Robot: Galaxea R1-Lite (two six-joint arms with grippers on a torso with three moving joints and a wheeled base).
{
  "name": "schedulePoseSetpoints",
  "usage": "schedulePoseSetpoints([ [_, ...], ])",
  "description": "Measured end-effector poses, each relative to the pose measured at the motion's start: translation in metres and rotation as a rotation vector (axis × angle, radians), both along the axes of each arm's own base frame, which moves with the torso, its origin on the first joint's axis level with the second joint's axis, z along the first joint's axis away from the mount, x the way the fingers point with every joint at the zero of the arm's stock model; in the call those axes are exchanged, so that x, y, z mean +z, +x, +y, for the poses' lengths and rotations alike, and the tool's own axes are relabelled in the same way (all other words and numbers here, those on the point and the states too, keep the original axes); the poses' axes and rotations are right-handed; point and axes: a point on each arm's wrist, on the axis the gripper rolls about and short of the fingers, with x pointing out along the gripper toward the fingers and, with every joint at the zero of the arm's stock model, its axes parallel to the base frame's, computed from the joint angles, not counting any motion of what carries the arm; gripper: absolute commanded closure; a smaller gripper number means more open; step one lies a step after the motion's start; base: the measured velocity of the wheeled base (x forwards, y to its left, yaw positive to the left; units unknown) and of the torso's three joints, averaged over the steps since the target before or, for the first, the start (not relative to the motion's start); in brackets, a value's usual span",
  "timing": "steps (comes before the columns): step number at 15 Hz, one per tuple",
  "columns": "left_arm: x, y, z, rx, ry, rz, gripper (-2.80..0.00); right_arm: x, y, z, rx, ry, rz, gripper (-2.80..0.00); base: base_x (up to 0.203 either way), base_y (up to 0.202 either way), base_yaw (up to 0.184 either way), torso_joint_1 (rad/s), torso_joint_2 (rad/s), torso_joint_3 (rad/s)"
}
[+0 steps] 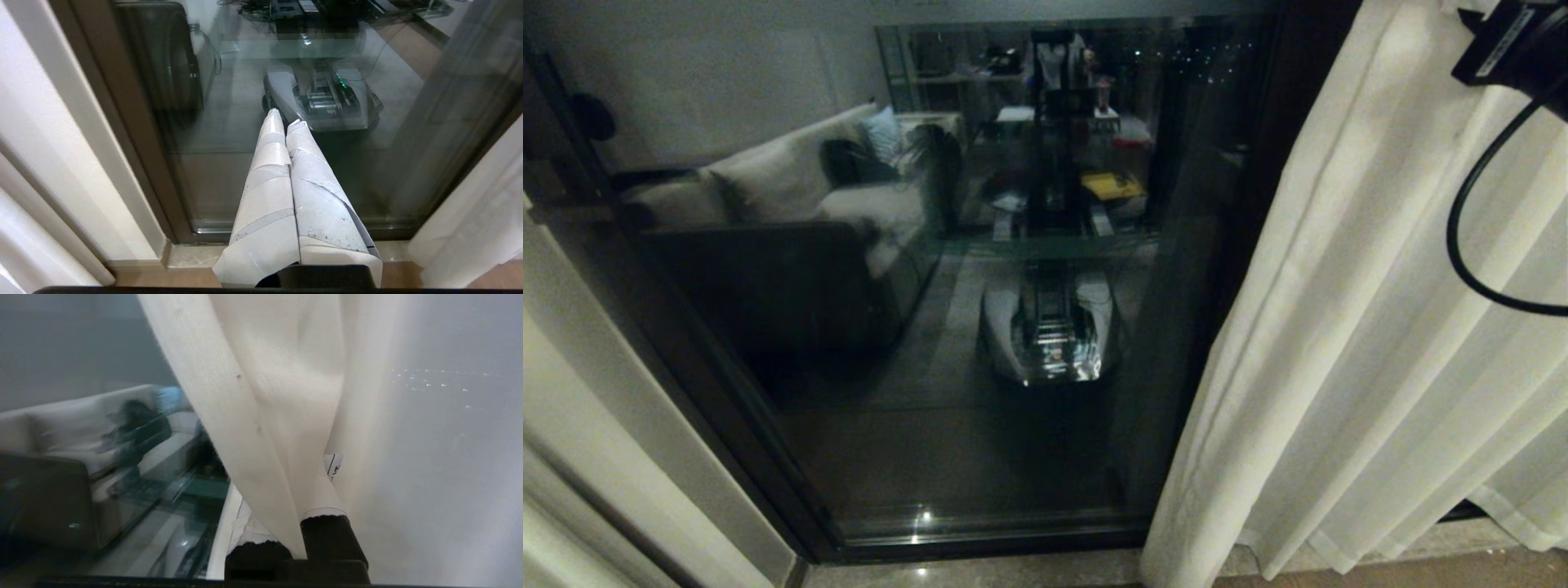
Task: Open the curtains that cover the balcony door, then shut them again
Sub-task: Pull the inner curtains open on both sides
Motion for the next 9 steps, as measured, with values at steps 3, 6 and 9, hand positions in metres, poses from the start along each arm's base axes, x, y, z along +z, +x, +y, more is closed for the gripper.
schedulePoseSetpoints([
  [3, 0.0, 0.0, 0.0, -0.001, 0.0, 0.0, 0.0, -0.0003, 0.0005, 0.0005, 0.002, 0.0, 0.0, 0.0, 0.0, -0.188, 0.002, 0.0, 0.0, 0.003],
  [6, 0.0, 0.0, 0.0, 0.0, 0.0, 0.0, 0.0, -0.0015, 0.0024, -0.0005, -0.001, 0.005, 0.005, 0.0, 0.0, -0.189, 0.002, 0.002, 0.0, 0.004],
  [9, 0.0, 0.0, 0.0, -0.001, 0.0, 0.0, 0.0, -0.0008, 0.0026, -0.0012, 0.002, 0.018, -0.003, 0.0, 0.0, -0.191, 0.001, -0.001, 0.0, 0.003],
])
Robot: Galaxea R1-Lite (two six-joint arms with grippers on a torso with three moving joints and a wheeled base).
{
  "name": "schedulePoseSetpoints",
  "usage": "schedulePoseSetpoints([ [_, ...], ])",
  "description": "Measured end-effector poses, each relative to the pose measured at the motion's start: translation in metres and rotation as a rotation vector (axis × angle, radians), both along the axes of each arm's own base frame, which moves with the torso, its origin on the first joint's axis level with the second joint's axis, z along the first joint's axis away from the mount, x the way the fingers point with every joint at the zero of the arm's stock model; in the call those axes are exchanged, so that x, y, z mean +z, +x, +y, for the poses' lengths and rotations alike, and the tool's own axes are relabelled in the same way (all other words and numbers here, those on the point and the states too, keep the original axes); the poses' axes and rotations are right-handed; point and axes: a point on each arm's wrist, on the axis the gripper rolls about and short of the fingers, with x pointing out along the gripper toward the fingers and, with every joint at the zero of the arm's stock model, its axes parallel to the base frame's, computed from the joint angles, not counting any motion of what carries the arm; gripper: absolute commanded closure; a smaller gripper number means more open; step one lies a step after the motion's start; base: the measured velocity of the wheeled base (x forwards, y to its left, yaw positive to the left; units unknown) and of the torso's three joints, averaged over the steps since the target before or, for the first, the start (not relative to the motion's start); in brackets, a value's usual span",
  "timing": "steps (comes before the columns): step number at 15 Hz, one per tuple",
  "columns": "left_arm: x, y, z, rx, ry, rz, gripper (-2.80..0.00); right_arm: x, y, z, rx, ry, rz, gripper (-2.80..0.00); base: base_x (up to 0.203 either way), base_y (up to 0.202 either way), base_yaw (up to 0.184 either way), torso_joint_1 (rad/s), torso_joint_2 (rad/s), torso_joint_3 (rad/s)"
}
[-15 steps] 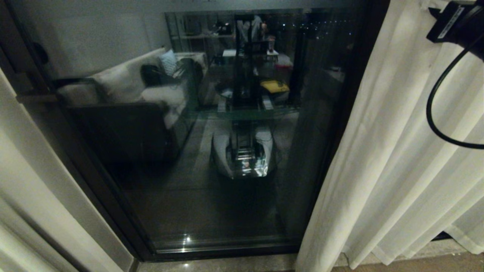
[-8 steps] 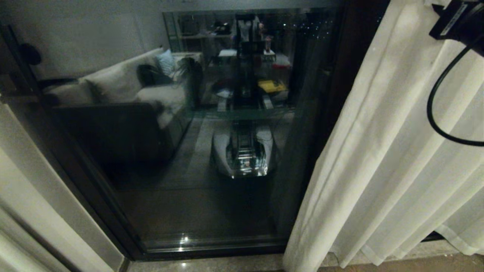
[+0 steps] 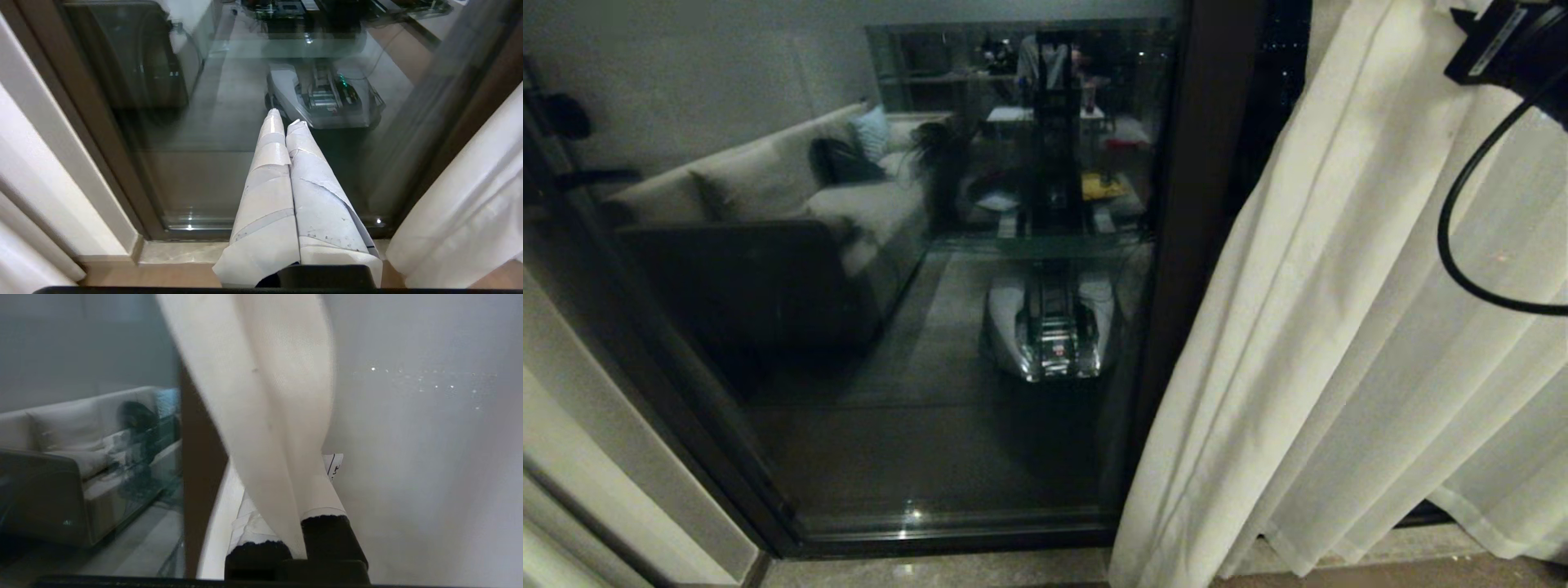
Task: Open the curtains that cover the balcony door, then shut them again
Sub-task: Pull the inner curtains open on both sides
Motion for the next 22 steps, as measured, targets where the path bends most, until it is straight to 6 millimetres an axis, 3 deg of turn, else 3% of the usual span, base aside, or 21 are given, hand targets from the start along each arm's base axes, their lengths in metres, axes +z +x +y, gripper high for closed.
schedulePoseSetpoints([
  [22, 0.0, 0.0, 0.0, 0.0, 0.0, 0.0, 0.0, 0.007, -0.003, -0.01, -0.032, 0.019, -0.035, 0.0, 0.0, -0.191, 0.002, 0.002, 0.0, 0.002],
])
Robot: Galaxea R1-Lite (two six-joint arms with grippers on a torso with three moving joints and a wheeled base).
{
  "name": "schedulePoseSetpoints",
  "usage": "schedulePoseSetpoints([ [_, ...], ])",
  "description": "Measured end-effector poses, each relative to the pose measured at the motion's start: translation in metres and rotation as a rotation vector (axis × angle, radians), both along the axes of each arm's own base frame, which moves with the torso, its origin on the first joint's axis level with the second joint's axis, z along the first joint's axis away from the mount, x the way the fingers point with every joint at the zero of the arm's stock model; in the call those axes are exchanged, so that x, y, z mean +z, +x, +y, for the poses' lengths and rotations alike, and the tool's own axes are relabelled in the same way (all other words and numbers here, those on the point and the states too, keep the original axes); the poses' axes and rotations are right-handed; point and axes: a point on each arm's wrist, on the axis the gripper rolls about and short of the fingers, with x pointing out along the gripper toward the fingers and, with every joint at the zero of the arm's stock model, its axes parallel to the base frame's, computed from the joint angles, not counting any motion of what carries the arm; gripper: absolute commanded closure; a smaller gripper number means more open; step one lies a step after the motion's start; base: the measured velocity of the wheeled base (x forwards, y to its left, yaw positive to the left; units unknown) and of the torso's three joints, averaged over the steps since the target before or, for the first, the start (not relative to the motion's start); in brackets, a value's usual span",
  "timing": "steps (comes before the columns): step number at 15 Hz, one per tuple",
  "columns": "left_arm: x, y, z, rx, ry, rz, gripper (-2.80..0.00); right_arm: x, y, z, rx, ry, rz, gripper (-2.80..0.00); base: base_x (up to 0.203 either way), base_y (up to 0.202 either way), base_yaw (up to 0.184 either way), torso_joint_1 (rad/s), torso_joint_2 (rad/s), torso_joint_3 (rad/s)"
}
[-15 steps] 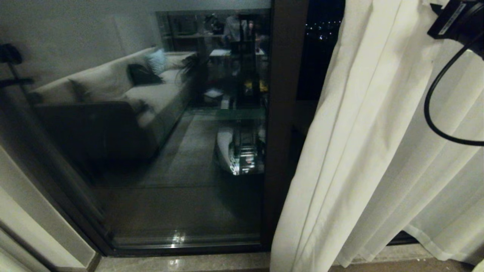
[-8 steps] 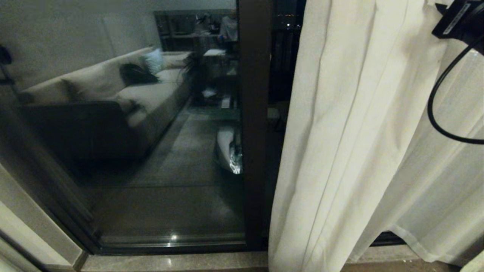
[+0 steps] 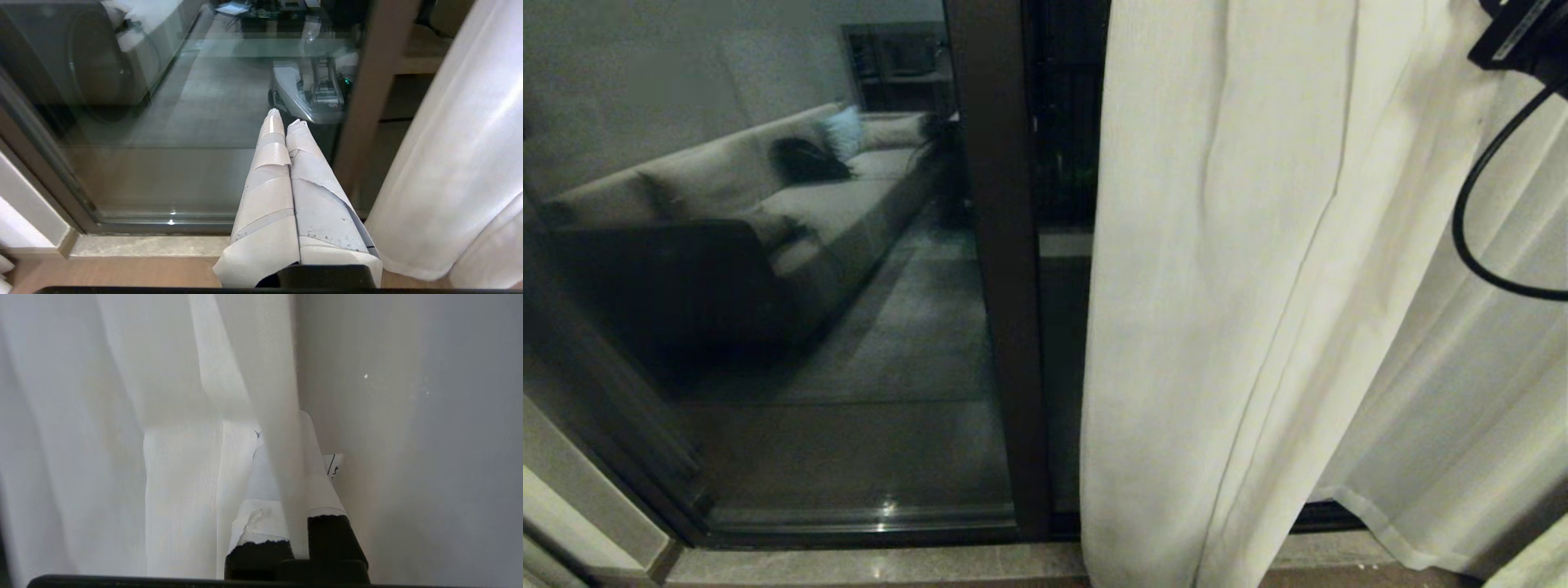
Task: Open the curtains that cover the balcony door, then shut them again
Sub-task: Pull the inner curtains open on both sides
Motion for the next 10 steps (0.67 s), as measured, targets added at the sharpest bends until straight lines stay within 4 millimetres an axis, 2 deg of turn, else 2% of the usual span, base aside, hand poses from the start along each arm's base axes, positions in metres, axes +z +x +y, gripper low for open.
schedulePoseSetpoints([
  [10, 0.0, 0.0, 0.0, 0.0, -0.002, 0.0, 0.0, 0.0024, -0.0011, -0.0065, -0.024, 0.003, -0.022, 0.0, 0.0, -0.19, 0.0, 0.003, 0.0, 0.001],
])
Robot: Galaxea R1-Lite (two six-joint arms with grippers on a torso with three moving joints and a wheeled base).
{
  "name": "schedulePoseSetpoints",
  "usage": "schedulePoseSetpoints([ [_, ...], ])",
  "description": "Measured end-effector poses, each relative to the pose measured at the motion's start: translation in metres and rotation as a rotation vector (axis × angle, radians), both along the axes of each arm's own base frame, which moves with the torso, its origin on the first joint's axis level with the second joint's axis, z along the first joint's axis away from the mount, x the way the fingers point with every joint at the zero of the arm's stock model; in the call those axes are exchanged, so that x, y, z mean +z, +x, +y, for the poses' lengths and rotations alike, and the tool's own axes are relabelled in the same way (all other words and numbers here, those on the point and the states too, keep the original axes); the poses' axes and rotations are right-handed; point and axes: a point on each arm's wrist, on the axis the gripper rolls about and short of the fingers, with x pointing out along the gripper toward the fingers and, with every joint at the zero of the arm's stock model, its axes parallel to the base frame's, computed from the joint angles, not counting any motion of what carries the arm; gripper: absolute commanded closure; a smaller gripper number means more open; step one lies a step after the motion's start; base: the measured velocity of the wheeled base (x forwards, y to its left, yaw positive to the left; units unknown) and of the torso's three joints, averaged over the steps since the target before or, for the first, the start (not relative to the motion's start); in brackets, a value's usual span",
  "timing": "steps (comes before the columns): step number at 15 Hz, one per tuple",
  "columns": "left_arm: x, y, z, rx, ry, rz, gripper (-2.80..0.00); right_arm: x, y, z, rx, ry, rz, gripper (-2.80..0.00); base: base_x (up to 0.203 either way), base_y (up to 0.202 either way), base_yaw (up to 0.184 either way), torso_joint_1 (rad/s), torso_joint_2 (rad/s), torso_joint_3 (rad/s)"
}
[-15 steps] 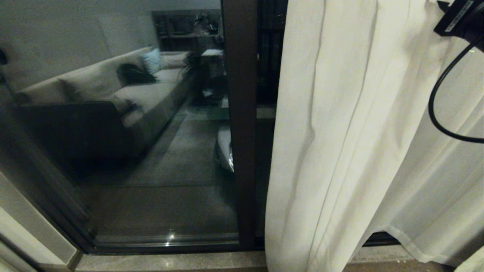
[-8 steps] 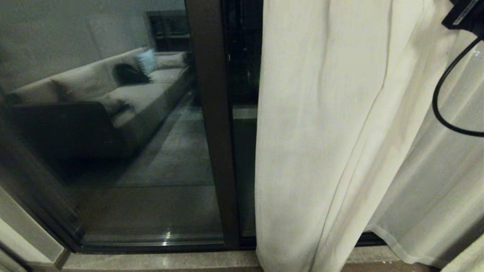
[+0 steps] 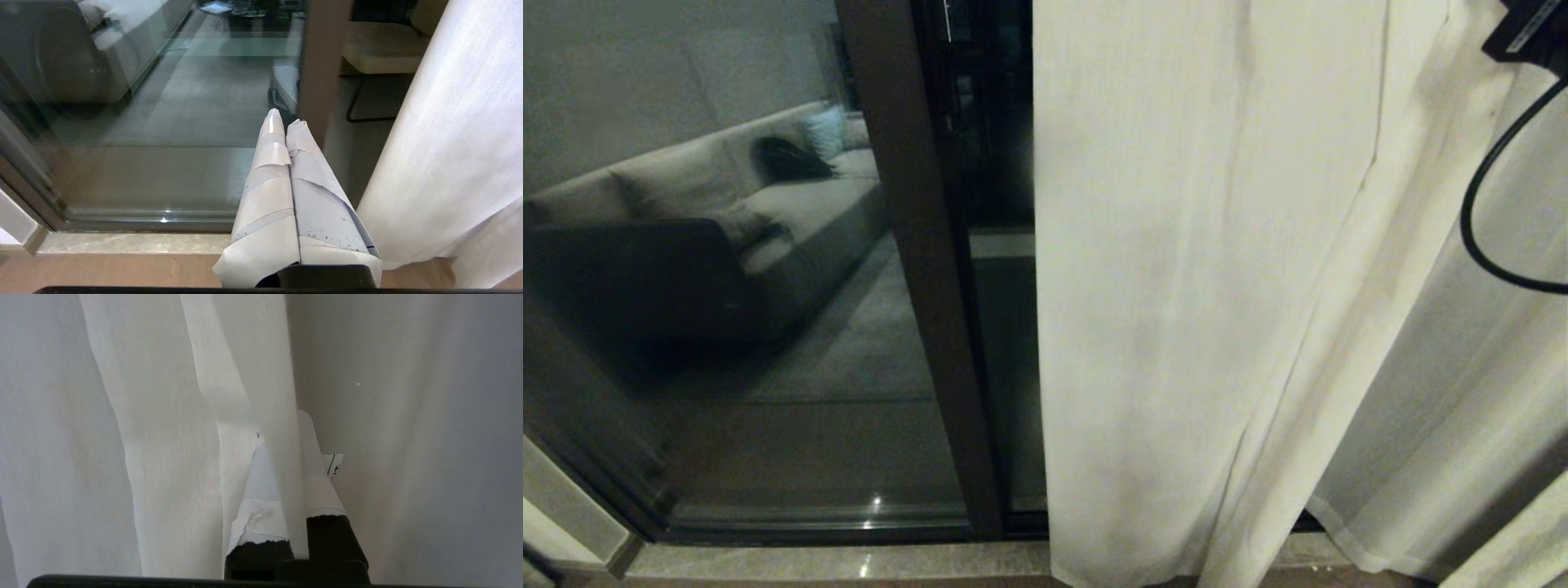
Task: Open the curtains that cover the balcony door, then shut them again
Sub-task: Pull the inner curtains open on both sides
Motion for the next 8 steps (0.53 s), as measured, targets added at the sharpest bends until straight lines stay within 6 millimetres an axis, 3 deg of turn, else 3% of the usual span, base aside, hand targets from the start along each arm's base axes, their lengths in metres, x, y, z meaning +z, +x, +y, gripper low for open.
schedulePoseSetpoints([
  [8, 0.0, 0.0, 0.0, 0.0, 0.001, 0.0, 0.0, -0.0013, 0.0003, -0.0019, -0.004, 0.006, 0.005, 0.0, 0.0, -0.19, 0.0, 0.002, 0.0, 0.002],
])
